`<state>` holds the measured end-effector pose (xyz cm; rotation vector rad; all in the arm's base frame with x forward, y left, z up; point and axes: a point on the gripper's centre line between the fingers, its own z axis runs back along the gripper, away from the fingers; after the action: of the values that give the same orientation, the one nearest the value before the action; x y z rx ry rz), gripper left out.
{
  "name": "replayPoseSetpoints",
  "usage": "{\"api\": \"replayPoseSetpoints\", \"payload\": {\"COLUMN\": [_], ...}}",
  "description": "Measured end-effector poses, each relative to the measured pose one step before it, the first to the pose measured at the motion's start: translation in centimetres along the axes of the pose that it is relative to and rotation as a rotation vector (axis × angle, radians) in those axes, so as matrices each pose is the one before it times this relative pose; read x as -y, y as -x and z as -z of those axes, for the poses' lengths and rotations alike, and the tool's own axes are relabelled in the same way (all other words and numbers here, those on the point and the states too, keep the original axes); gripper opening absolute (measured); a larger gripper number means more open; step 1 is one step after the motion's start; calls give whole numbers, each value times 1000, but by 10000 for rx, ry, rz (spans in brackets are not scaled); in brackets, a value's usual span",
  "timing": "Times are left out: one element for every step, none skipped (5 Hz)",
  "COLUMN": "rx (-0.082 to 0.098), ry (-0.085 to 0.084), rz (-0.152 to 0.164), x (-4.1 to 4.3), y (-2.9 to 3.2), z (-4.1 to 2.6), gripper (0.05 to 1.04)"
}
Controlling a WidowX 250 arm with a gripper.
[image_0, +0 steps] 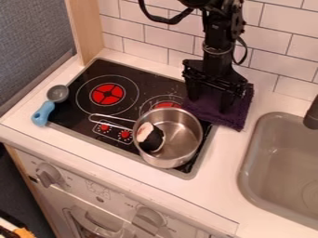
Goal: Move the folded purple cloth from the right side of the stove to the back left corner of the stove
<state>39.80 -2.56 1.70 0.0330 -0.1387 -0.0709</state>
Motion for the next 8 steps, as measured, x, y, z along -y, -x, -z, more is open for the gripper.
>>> {"api": "replayPoseSetpoints", "payload": {"rx": [-213,-237,-146,-89,252,222,114,438], "ry": [-344,-180,-75,13,-99,8,359,588], "rz": [45,-594,-237,-252,-258,-292,-1,350], "x": [-2809,-4156,-3023,-2782,-2376,-1779,706,3196], "y": [292,1076,887,679,-548,-517,-69,-812], "z": [-52,-56,-627,0,-760,-825,-217,-1386], "gripper": [1001,1000,1000,1000,1000,1000,1000,1000]}}
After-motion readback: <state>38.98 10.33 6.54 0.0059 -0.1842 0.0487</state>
